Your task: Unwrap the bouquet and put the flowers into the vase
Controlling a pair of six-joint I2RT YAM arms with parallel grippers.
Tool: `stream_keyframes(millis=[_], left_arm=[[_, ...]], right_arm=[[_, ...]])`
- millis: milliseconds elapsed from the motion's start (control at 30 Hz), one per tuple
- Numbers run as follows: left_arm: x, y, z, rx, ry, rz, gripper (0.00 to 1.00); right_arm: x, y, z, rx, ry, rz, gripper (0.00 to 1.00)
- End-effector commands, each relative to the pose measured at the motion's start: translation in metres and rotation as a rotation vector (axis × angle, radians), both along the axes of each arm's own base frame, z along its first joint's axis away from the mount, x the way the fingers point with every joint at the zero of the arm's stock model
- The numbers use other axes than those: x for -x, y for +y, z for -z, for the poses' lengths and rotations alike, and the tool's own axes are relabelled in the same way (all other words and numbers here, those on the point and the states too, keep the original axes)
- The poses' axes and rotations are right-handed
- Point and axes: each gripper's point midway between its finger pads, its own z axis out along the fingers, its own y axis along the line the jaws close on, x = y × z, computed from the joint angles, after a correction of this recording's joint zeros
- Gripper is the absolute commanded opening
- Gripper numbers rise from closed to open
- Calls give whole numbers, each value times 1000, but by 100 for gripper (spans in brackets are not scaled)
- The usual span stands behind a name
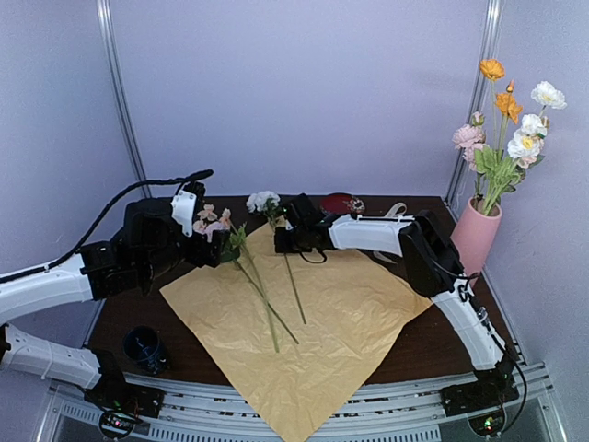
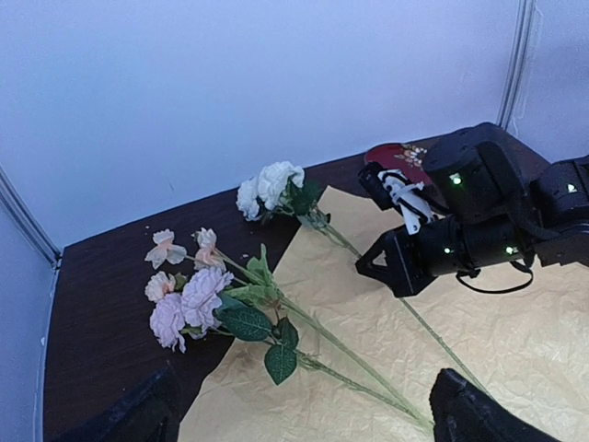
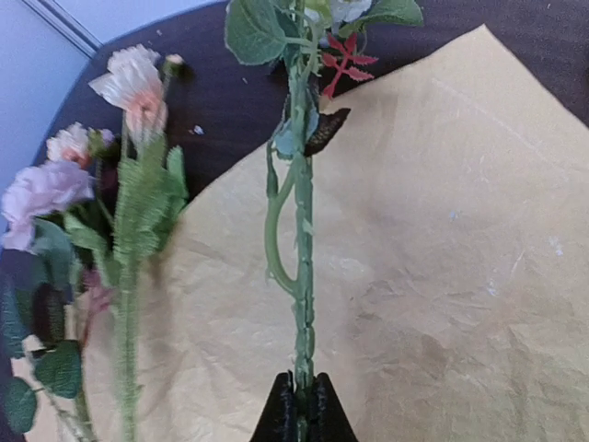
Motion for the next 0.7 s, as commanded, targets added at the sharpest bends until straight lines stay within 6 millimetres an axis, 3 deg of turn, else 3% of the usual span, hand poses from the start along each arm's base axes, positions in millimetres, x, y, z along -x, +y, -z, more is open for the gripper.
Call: stream_keyframes(millis=[0,100,200,267,400,500,667], left_arm=[[9,-1,-56,146,-112,50,97],[27,-18,-86,246,-161,201,98],[49,-45,-111,348,-192,402,98],[63,-61,-125,408,-196,523,98],[85,-90,-151,508,-202,736,98],[97,-107,-161,565,-189,856,98],[121,-138,-167,609,-149,1045,98]], right_arm=[[15,18,-191,-364,-320,-46,0],[57,7,-267,-543,-449,-102,0],[106,-15,-322,-708,-546,-142,0],[139,-29,-345,-793,-597,-154,0],[201,-55,-377,-922,-667,-181,0],[234,-69,-387,-990,-694,-183,0],[260,-82,-396,-1018,-724,-168,0]])
